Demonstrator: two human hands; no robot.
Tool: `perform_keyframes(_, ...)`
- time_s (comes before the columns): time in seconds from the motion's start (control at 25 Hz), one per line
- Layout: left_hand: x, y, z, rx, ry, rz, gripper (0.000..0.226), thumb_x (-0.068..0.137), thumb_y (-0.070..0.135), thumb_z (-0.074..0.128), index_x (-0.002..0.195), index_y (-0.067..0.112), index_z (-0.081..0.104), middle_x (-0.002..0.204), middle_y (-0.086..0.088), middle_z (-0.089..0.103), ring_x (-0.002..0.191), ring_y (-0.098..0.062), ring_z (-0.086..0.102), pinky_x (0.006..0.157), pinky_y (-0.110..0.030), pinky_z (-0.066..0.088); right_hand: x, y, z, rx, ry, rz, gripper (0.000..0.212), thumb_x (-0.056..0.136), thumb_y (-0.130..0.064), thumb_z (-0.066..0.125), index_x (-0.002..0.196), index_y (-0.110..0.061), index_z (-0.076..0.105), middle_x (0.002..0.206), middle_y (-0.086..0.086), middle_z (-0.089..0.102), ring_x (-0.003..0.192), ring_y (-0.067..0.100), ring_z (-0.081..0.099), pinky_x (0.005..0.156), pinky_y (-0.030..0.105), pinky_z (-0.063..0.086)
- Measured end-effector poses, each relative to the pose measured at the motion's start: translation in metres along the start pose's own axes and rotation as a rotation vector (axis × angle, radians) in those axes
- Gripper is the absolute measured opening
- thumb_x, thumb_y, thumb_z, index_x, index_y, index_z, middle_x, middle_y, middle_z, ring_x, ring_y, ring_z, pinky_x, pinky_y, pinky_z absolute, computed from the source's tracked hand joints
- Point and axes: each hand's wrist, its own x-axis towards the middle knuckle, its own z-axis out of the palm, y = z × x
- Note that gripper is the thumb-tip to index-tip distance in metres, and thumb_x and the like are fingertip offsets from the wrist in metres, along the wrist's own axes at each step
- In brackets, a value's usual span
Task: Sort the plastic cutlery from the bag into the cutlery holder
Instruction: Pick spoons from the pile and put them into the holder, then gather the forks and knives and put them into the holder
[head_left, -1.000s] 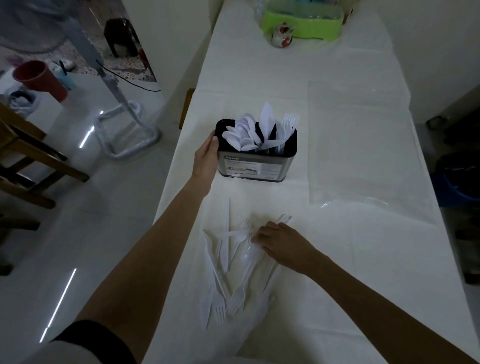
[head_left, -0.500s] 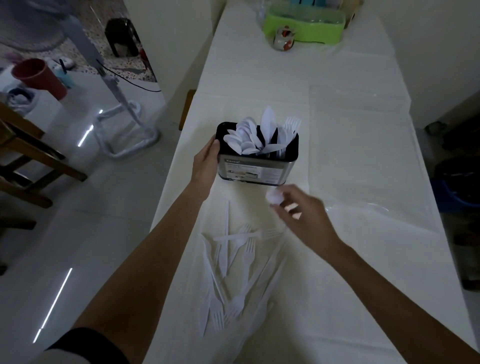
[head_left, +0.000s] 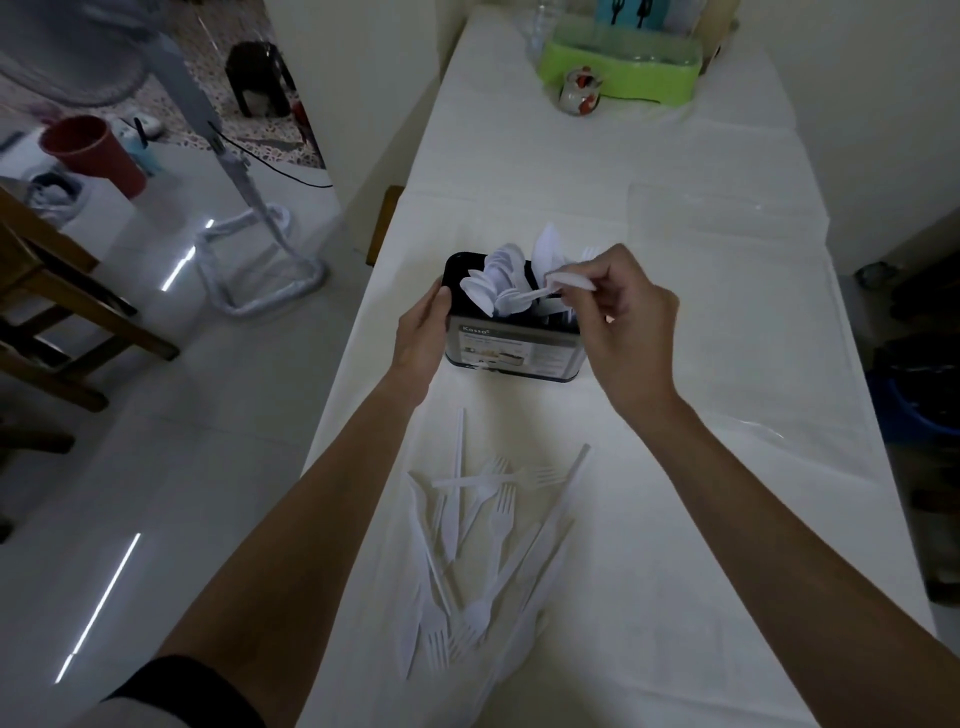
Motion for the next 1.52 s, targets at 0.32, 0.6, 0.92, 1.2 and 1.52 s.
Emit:
perform_keyframes(0.32,-0.002,0.000,-0.001,0.012,-0.010,0.024,0.039,0.098,0.029,0.043,0.133,0.014,0.052,0.124,-0.003,0.061,0.103,-0.008,0.059,0.073,-0.008,0.047,0.003,0.028,0.025,-0.364,-0.106,-0.165,0.007,0.086,-0.009,0.062,0.087,-0.006,0.068,0.090,0.004,0.063,0.070,0.007,0.054,0.059,0.027,0.049)
perform_keyframes(0.6,-0.004,0.000,0.001,0.014,0.002,0.031,0.037,0.099,0.028,0.042,0.131,0.014,0.055,0.123,-0.014,0.062,0.086,-0.016,0.062,0.065,-0.005,0.046,-0.005,0.026,0.032,-0.445,-0.154,-0.276,0.027,0.094,-0.023,0.051,0.111,-0.009,0.066,0.095,0.003,0.067,0.078,0.013,0.063,0.060,0.028,0.054)
perform_keyframes(0.92,-0.006,-0.001,0.000,0.054,-0.010,0.051,0.038,0.100,0.031,0.040,0.132,0.015,0.053,0.115,-0.002,0.062,0.089,-0.003,0.058,0.071,-0.009,0.047,-0.008,0.048,0.041,-0.569,-0.117,-0.476,0.033,0.088,0.000,0.051,0.118,-0.002,0.064,0.114,0.012,0.066,0.101,0.026,0.063,0.078,0.035,0.056)
perform_keyframes(1.2,-0.009,0.003,-0.001,0.099,-0.029,0.052,0.035,0.100,0.033,0.039,0.123,0.015,0.059,0.111,0.003,0.065,0.099,-0.008,0.060,0.087,-0.020,0.045,-0.026,0.042,0.035,-0.666,-0.325,-0.390,0.041,0.094,-0.007,0.043,0.134,0.005,0.046,0.142,0.017,0.047,0.134,0.028,0.041,0.113,0.040,0.032)
perform_keyframes(1.52,-0.115,-0.043,-0.030,0.367,0.025,0.178,0.021,0.097,0.022,0.047,0.107,0.017,0.065,0.106,-0.002,0.066,0.096,-0.016,0.063,0.083,-0.022,0.050,-0.152,0.069,-0.025,-0.623,-0.516,-0.269,0.040,0.079,0.003,0.058,0.117,-0.007,0.064,0.118,0.007,0.065,0.115,0.013,0.048,0.094,0.031,0.049)
